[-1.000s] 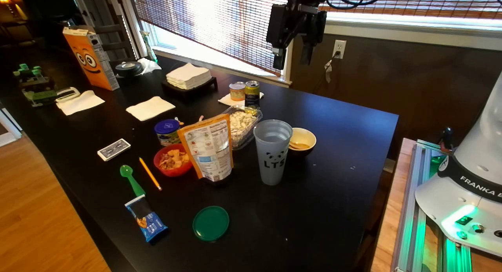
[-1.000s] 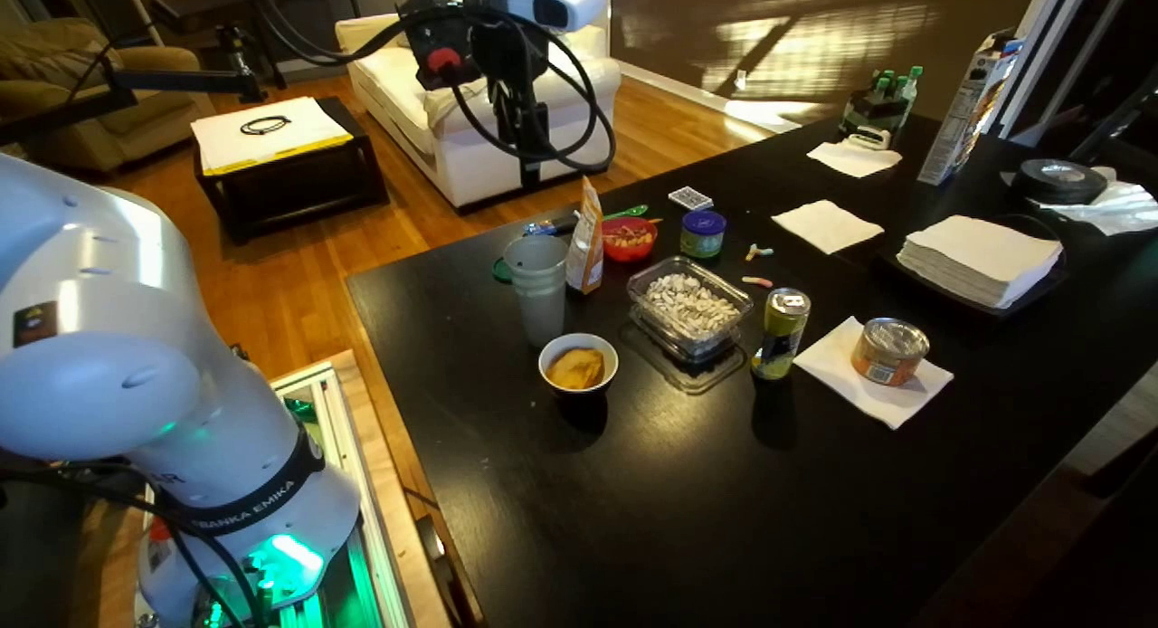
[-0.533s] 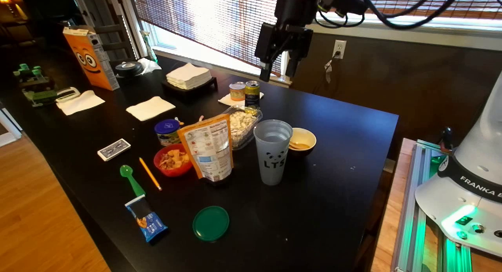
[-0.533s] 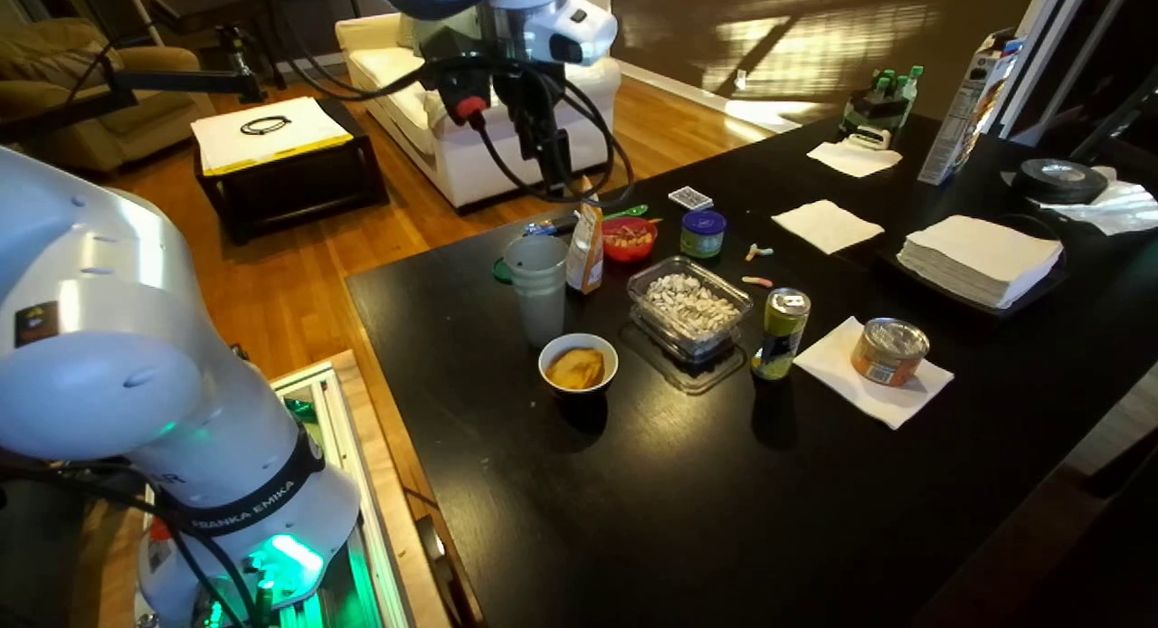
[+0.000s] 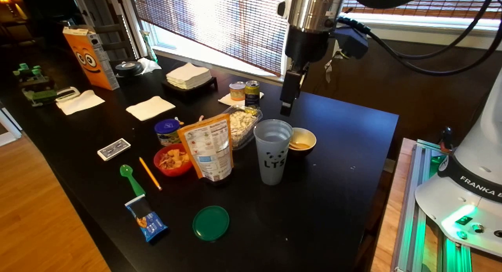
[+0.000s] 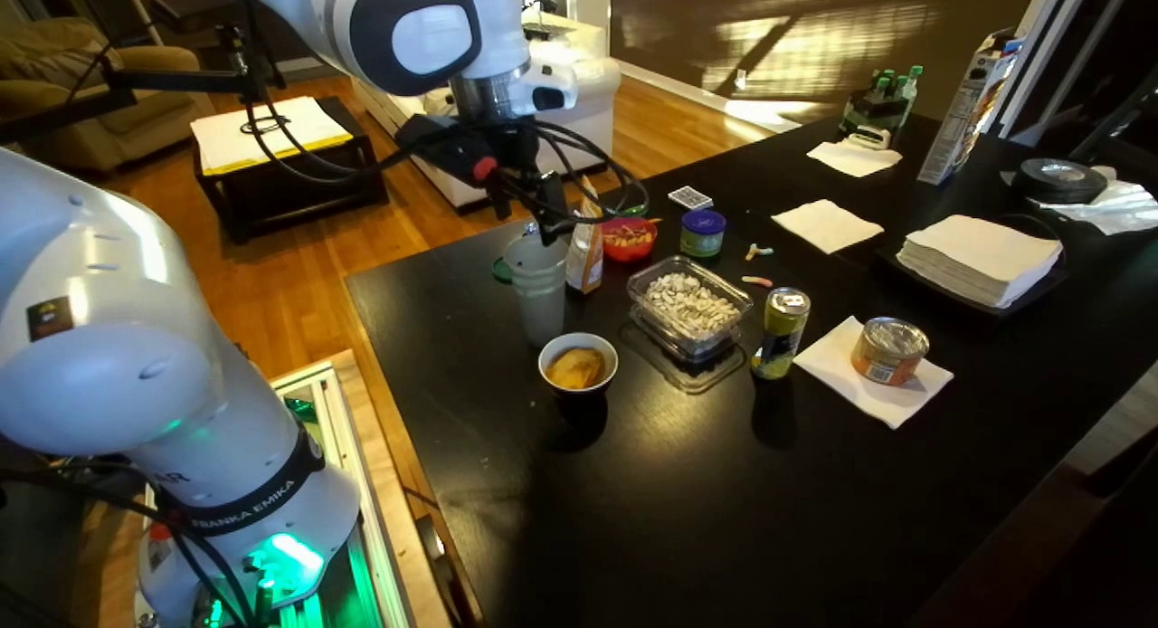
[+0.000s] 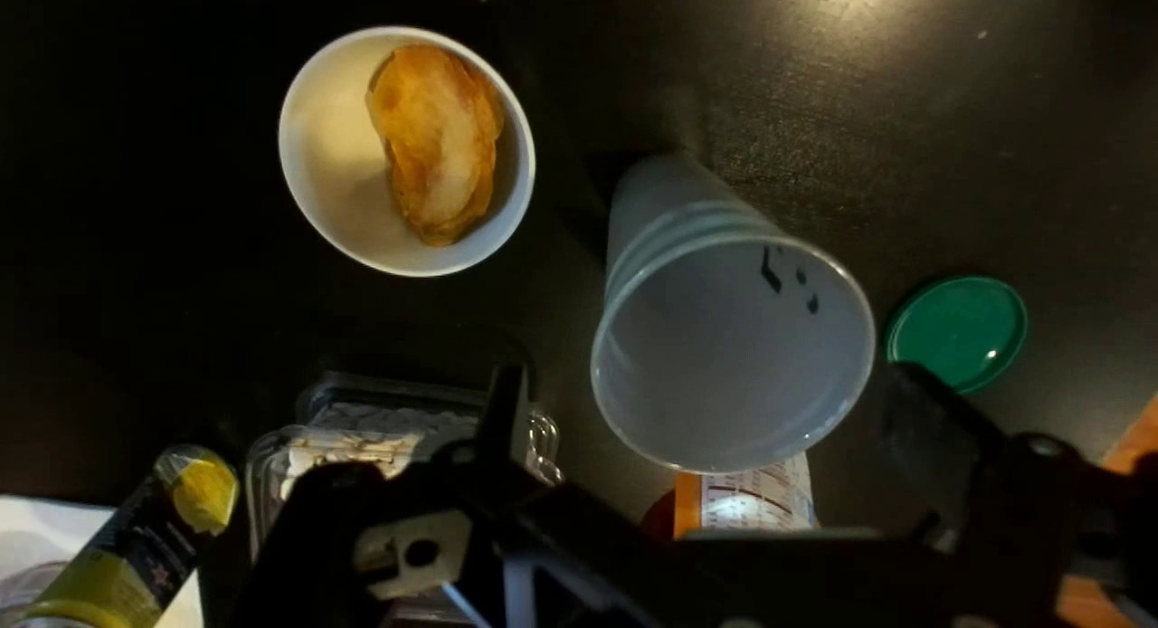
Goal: Use the grey cup to get some of the contents of the clear lunchbox
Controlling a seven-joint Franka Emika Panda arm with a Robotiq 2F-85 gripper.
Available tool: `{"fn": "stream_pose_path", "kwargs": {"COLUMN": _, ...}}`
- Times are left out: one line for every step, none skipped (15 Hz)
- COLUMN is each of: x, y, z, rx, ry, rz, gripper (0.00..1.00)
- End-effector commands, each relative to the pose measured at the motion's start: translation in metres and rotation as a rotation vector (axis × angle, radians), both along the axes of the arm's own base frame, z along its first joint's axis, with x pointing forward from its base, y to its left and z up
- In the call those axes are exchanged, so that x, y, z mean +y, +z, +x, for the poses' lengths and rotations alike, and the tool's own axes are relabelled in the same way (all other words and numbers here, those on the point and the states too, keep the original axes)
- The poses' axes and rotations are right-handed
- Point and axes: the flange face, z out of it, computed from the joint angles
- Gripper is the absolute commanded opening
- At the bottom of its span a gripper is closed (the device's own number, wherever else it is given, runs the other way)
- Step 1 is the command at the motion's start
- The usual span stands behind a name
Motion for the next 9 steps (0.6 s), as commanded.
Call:
{"fn": "stream_pose_path", "kwargs": {"x": 0.0082, "y": -0.0064, "z": 0.0004, "rx": -0.004, "ry": 0.195, "rz": -0.047, "gripper": 1.0}}
{"fn": "stream_pose_path", "kwargs": {"x": 0.0073, "y": -0.0088, "z": 0.0029, "rx": -0.013, "ry": 0.246, "rz": -0.052, "gripper": 1.0}}
{"fn": "stream_pose_path", "kwargs": {"x": 0.0069, "y": -0.0022, "z": -0.0013, "rx": -0.001, "ry": 0.153, "rz": -0.033, "gripper": 1.0}}
{"fn": "stream_pose_path", "kwargs": {"x": 0.0077, "y": -0.0039, "z": -0.0007, "rx": -0.002, "ry": 0.187, "rz": -0.036, "gripper": 1.0}}
{"fn": "stream_pose_path", "kwargs": {"x": 0.0075, "y": -0.0057, "z": 0.0, "rx": -0.001, "ry": 0.205, "rz": -0.038, "gripper": 1.0}}
{"fn": "stream_pose_path", "kwargs": {"x": 0.007, "y": -0.007, "z": 0.0004, "rx": 0.001, "ry": 0.213, "rz": -0.039, "gripper": 1.0}}
{"fn": "stream_pose_path", "kwargs": {"x": 0.0068, "y": -0.0076, "z": 0.0007, "rx": 0.001, "ry": 0.219, "rz": -0.039, "gripper": 1.0}}
{"fn": "stream_pose_path", "kwargs": {"x": 0.0061, "y": -0.0078, "z": 0.0025, "rx": 0.028, "ry": 0.22, "rz": -0.07, "gripper": 1.0}}
{"fn": "stream_pose_path", "kwargs": {"x": 0.0033, "y": -0.0097, "z": 0.0052, "rx": 0.039, "ry": 0.226, "rz": -0.08, "gripper": 1.0}}
